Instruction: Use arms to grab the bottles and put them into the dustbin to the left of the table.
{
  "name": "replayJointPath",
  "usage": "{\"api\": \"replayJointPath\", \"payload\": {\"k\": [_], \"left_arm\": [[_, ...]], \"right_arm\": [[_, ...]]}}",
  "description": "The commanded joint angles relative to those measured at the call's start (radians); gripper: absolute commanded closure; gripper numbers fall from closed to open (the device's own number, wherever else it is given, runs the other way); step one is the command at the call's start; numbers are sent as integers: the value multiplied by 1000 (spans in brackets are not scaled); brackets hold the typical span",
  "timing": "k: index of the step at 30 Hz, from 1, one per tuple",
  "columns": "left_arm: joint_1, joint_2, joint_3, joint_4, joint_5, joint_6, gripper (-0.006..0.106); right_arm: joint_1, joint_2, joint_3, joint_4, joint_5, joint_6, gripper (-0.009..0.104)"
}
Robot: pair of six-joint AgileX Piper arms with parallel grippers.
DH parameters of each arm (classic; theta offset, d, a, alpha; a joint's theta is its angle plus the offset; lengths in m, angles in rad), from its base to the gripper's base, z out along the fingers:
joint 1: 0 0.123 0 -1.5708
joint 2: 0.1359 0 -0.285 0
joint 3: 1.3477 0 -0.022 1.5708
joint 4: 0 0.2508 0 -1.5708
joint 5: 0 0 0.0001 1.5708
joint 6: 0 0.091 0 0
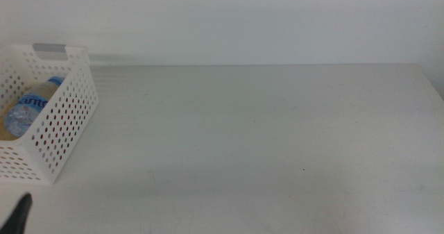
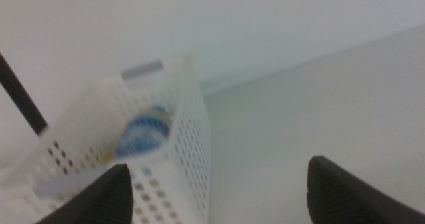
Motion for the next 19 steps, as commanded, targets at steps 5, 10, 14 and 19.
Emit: {"api": "replayJointPath", "payload": {"k": [5, 10, 14, 19], "left_arm": [[4, -85, 125, -11, -71, -10, 18], [7, -85, 118, -21, -72, -10, 18], [7, -85, 119, -21, -72, -10, 18], [7, -83, 118, -22, -74, -10, 18]], "right_arm": [[-6, -42, 86, -22, -93, -7, 23], [-6, -42, 100, -34, -79, -7, 23], [-6, -42, 100, -35, -80, -7, 23], [-5, -42, 100, -36, -80, -7, 23]]}}
